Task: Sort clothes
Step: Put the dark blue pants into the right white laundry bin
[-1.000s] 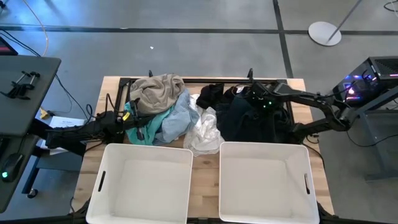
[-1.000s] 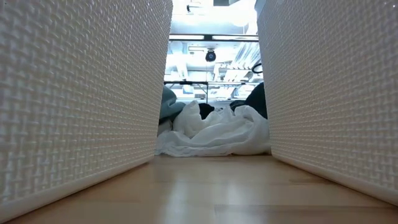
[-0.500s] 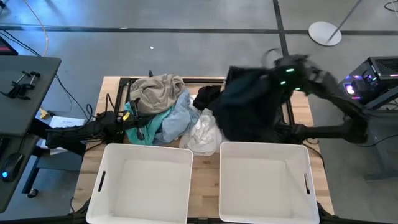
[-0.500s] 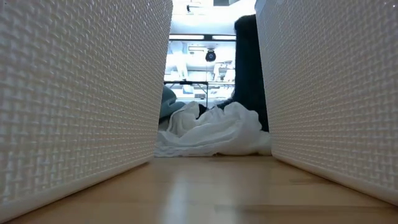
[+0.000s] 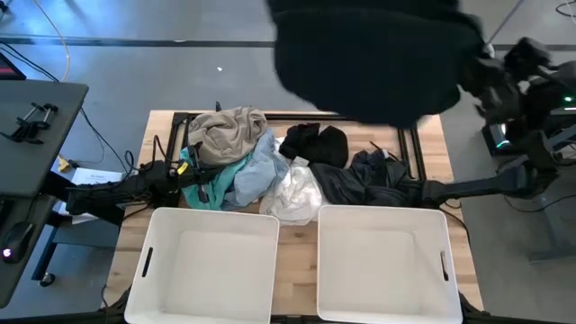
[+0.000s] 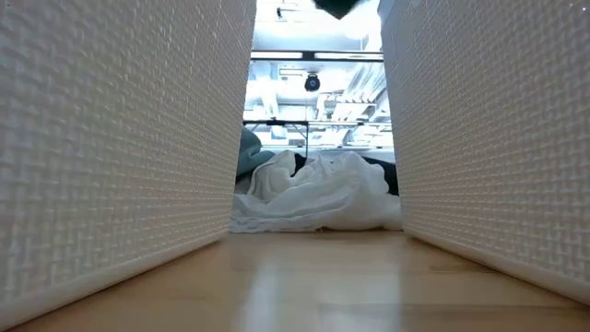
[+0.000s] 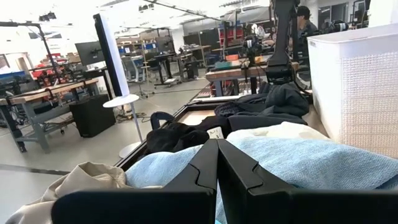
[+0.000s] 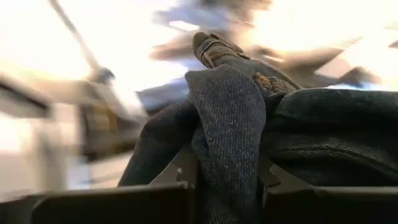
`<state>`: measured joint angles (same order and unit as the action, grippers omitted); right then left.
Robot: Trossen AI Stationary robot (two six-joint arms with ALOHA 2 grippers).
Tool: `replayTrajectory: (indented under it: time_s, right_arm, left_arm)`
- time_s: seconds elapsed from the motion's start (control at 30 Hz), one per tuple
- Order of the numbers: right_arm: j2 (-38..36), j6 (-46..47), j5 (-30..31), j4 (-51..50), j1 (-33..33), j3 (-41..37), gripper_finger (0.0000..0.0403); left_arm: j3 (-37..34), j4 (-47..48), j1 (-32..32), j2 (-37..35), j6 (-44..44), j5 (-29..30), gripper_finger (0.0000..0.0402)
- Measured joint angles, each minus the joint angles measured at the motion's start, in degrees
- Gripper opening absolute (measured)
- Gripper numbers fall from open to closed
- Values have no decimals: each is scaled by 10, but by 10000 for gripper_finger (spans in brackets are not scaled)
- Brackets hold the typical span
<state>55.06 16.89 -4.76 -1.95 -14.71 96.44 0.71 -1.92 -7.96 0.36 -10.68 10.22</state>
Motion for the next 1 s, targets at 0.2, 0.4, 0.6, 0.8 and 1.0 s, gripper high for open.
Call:
replayTrajectory:
  time_s: [0.2, 0.4, 0.6, 0.8, 1.0]
  right_arm:
    - [44, 27, -144, 62, 55, 56, 41]
    - [84, -25, -257, -97, 127, 116, 48]
    - [108, -222, -144, -349, 259, 148, 40]
    - [116, -141, 77, -489, 359, 119, 40]
    - [125, 11, 142, -525, 438, 46, 40]
  left_arm:
    - [0, 0, 0, 0, 0, 0, 0]
    - [0, 0, 0, 0, 0, 0, 0]
    - [0, 0, 0, 0, 0, 0, 0]
    - [0, 0, 0, 0, 0, 0, 0]
    - [0, 0, 0, 0, 0, 0, 0]
